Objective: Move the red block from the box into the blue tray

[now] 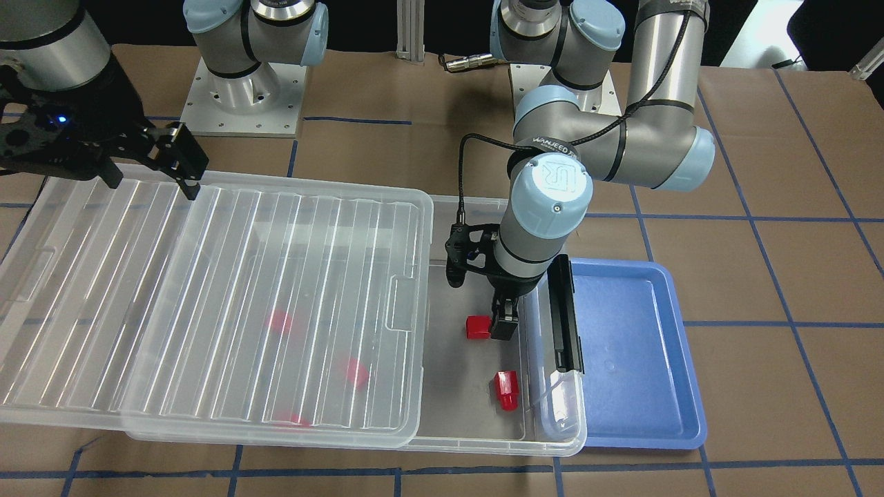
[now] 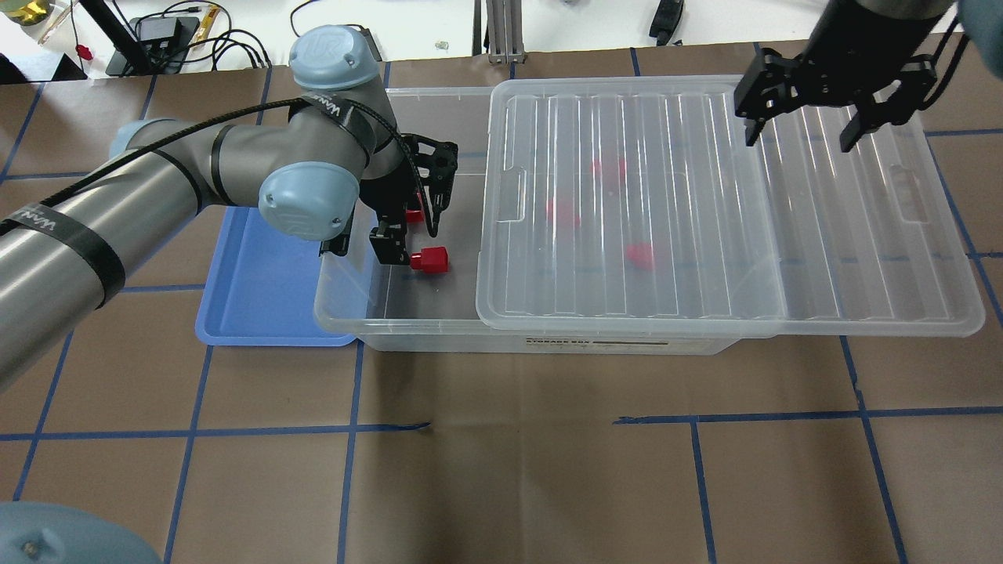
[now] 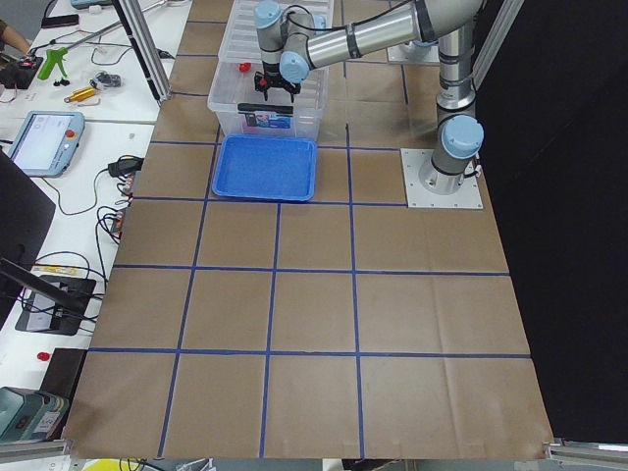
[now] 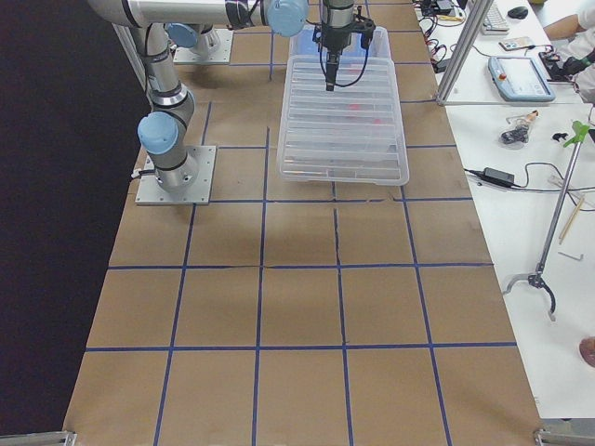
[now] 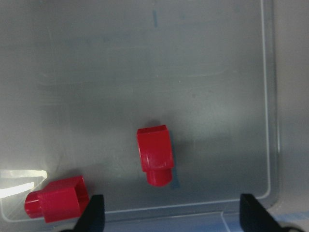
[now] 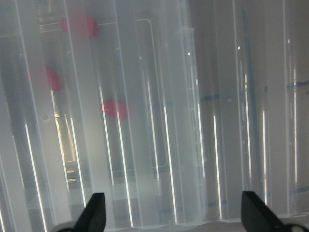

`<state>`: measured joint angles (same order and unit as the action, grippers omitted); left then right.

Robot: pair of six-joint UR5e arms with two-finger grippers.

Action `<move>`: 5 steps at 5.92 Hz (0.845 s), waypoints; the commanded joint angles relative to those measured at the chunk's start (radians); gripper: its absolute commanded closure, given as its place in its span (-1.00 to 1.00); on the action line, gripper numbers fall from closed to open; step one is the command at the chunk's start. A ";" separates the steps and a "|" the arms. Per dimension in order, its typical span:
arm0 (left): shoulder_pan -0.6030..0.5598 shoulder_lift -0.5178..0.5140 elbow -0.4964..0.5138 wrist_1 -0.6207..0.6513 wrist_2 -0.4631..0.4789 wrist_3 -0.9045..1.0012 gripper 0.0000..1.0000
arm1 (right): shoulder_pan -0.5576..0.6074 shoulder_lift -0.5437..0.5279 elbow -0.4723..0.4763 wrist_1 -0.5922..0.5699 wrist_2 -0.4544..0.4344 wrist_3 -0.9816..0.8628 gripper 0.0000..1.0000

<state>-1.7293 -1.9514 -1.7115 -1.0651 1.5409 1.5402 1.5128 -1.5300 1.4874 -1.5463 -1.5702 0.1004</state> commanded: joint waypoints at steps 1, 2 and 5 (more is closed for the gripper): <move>-0.006 -0.056 -0.069 0.169 -0.001 -0.003 -0.95 | 0.035 0.002 -0.002 0.005 0.036 0.039 -1.00; -0.006 -0.082 -0.069 0.191 -0.001 -0.002 -0.95 | 0.035 0.002 0.002 0.005 0.036 0.039 -1.00; -0.007 -0.123 -0.069 0.238 0.001 0.000 -0.06 | 0.035 0.004 0.005 0.005 0.036 0.039 -1.00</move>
<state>-1.7354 -2.0698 -1.7807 -0.8328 1.5408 1.5390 1.5478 -1.5265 1.4914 -1.5427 -1.5341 0.1386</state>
